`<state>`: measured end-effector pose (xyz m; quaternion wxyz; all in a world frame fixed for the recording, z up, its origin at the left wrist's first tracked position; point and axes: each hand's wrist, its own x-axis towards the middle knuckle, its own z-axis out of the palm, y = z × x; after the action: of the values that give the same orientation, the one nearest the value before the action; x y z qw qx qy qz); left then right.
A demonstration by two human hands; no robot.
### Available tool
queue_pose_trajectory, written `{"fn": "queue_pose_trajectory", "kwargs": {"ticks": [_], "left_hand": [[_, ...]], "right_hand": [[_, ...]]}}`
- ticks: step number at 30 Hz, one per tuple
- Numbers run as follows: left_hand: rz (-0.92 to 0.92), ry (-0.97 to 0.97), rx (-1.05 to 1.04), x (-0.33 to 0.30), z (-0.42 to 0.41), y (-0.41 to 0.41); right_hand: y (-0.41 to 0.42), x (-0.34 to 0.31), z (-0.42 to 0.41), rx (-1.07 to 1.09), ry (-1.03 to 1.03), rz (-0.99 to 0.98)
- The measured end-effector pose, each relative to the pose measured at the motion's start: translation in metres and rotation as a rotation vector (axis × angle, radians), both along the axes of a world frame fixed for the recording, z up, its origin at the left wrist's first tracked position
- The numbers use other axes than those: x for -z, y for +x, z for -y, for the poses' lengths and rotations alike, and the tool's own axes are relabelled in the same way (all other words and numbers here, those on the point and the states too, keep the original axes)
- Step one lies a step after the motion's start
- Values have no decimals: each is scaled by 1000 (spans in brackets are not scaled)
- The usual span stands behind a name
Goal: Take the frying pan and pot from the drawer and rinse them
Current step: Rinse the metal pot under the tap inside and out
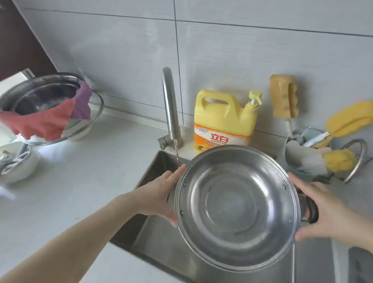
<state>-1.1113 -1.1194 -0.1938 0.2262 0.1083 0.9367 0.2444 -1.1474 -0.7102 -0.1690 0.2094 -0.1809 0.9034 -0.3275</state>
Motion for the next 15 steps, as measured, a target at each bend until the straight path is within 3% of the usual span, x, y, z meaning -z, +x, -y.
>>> {"fn": "queue_pose_trajectory", "kwargs": {"ticks": [7, 11, 15], "left_hand": [[327, 115, 38, -27, 63, -6], [320, -74, 27, -58, 99, -5], [231, -198, -26, -88, 117, 6]], "right_hand": [[-7, 25, 52, -158, -16, 255], [-5, 45, 88, -128, -90, 354], [2, 56, 120, -103, -194, 289]]}}
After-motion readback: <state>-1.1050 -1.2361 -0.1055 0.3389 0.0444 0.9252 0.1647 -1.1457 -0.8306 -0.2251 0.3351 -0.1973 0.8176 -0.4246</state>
